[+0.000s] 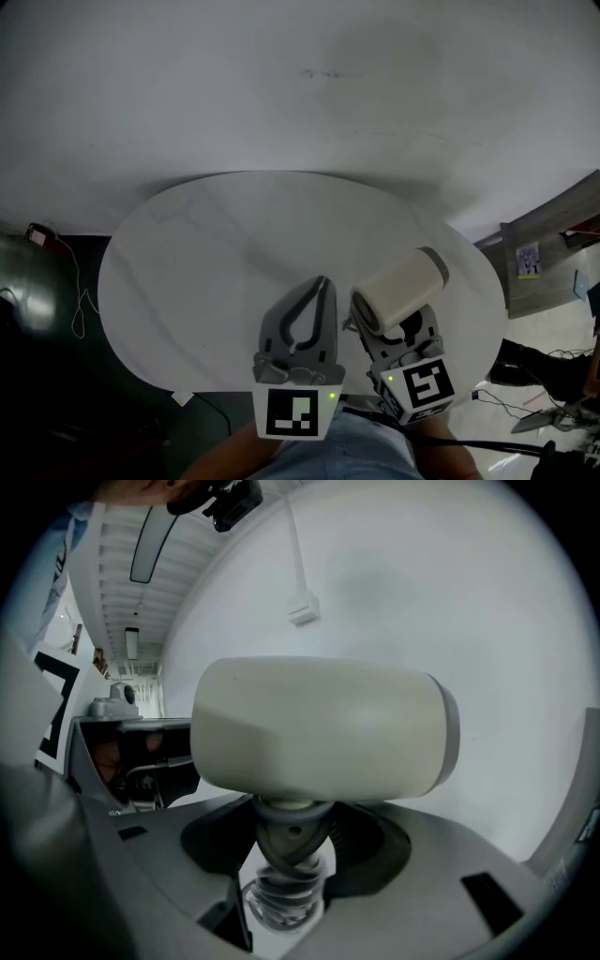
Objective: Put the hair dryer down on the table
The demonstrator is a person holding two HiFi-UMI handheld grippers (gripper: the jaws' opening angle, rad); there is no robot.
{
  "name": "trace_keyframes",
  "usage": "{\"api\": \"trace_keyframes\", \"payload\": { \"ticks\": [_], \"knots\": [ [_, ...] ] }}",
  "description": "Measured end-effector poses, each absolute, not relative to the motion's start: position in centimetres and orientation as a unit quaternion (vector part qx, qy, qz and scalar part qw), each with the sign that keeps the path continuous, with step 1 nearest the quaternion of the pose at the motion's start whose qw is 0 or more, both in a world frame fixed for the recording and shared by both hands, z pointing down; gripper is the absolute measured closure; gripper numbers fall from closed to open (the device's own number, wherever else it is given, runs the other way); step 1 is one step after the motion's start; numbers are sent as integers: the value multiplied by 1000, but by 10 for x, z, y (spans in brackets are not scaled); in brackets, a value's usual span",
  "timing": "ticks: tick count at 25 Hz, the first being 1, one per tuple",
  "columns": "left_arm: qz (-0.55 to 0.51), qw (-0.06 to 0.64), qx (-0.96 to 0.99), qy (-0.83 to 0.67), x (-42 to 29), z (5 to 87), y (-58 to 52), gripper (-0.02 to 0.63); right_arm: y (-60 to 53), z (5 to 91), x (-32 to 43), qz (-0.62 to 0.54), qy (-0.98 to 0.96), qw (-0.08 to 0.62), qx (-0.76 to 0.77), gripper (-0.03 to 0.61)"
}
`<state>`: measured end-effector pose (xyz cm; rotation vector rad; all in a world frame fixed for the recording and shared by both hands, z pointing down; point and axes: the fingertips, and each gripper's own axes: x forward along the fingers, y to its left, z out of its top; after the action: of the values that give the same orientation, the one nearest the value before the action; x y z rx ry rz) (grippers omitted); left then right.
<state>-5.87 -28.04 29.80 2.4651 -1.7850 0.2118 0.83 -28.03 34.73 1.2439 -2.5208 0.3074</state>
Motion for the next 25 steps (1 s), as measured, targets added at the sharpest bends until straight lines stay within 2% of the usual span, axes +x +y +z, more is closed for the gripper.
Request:
{"api": "trace_keyframes", "payload": {
  "ticks": [10, 25],
  "knots": [
    [106, 71, 806, -579, -76, 347, -315, 601, -312, 404, -5, 132, -869, 207, 430, 357],
    [122, 132, 784, -594, -98, 396, -349, 601, -352, 439, -25, 161, -870, 229, 406, 357]
  ]
}}
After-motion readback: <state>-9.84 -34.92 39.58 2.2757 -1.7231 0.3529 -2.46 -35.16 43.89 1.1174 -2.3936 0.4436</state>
